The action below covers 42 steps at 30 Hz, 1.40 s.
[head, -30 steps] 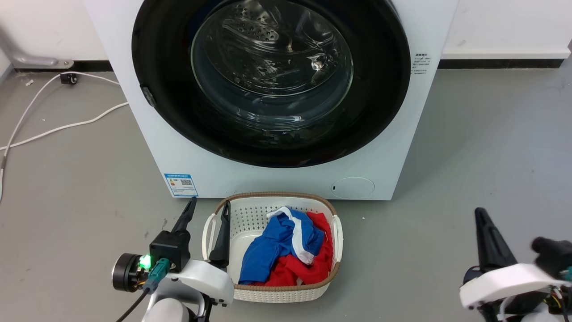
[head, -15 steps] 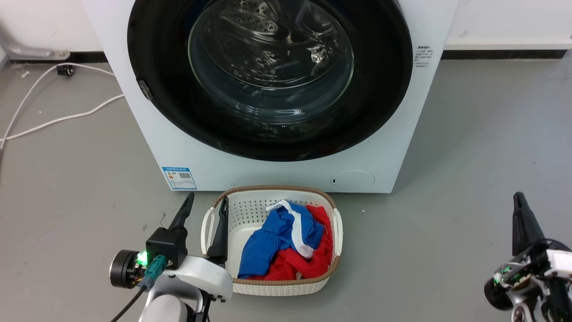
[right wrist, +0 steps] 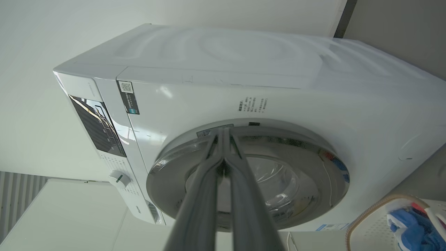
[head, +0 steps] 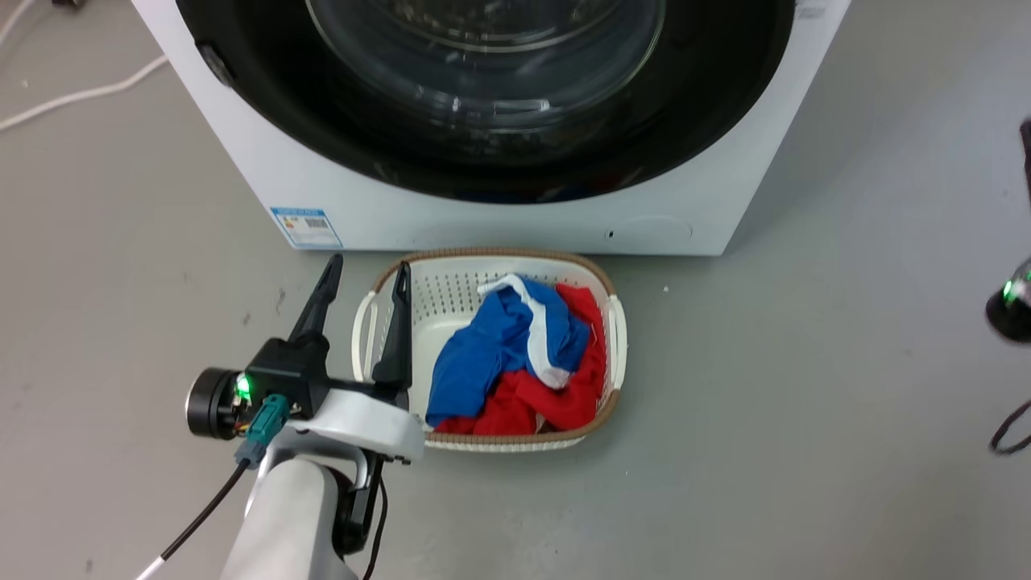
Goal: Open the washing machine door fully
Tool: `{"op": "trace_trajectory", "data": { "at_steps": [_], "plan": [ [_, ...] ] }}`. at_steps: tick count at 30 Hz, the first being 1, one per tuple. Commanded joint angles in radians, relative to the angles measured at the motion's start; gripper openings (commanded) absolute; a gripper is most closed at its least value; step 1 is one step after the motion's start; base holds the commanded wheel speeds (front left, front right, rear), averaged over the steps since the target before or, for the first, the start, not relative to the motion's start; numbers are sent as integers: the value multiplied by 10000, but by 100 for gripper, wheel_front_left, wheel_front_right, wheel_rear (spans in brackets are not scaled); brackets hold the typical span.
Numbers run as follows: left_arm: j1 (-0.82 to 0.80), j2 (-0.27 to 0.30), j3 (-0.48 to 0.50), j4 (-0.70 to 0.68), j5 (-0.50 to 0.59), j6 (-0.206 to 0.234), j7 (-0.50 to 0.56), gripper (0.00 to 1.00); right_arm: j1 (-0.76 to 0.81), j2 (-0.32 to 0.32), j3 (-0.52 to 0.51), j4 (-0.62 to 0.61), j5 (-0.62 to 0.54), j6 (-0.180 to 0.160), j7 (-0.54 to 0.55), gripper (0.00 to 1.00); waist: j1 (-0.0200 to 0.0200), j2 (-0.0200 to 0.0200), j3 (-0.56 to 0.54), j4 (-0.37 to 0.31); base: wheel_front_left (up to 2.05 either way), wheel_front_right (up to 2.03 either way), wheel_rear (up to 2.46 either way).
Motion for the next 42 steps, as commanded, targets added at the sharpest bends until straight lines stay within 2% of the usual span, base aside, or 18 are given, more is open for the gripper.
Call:
{"op": "trace_trajectory", "data": {
  "at_steps": [1, 5, 10, 17, 23, 34, 42],
  "plan": [
    [-254, -12, -76, -104, -39, 77, -25, 100, -703, -294, 304, 397, -90, 3, 315, 0, -1, -1, 660, 172, 0, 0, 0],
    [-604, -10, -284, -317, -148, 194, -25, 100, -2235, -918, 1106, 1284, -478, 3, 933, 0, -1, -1, 1179, 366, 0, 0, 0],
    [-848, -13, -530, -550, -245, 359, -25, 100, -3904, -1196, 1947, 2106, -938, 3, 1545, 0, -1, -1, 1607, 585, 0, 0, 0],
    [-1160, -15, -844, -808, -249, 581, -25, 100, -6002, -1330, 2857, 3196, -1725, 3, 2006, 0, -1, -1, 2179, 934, 0, 0, 0],
    [-1363, -14, -1069, -946, -185, 737, -25, 100, -7316, -1187, 3449, 3868, -2377, 3, 2289, 0, -1, -1, 2618, 1143, 0, 0, 0],
    [-1509, -15, -1338, -1051, -326, 987, -25, 100, -8233, -1001, 4059, 4380, -3086, 4, 2822, 0, -1, -1, 3034, 1272, 0, 0, 0],
    [-1534, -15, -1399, -989, -415, 1076, -25, 100, -7903, -884, 4379, 4055, -3074, 15, 4196, 0, -1, -1, 2965, 1181, 0, 0, 0]
  ]
}}
